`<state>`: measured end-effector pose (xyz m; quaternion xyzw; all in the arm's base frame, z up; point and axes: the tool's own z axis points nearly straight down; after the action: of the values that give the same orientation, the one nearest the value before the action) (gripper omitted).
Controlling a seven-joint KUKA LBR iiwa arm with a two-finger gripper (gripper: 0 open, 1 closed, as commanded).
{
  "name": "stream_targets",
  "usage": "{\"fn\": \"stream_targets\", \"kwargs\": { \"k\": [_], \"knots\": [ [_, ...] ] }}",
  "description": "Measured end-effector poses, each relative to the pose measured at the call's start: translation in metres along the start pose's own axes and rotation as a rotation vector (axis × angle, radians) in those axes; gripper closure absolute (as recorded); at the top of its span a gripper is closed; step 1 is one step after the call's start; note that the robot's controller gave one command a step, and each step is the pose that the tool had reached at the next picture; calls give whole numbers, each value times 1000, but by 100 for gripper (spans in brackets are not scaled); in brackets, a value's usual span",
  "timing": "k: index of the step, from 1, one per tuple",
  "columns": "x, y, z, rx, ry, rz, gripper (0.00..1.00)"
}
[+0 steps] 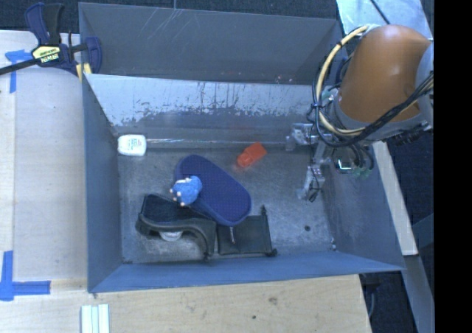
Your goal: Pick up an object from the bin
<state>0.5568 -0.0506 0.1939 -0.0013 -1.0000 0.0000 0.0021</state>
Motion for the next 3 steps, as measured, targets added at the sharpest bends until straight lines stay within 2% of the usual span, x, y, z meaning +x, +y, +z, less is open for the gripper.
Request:
{"fn": "stream_targets", "kwargs": {
  "k": [1,2,3],
  "knots": [
    [36,57,128,-2,1,37,0],
    [50,22,93,2,-8,-389,0],
    [54,48,93,0,-2,-452,0]
  ]
}}
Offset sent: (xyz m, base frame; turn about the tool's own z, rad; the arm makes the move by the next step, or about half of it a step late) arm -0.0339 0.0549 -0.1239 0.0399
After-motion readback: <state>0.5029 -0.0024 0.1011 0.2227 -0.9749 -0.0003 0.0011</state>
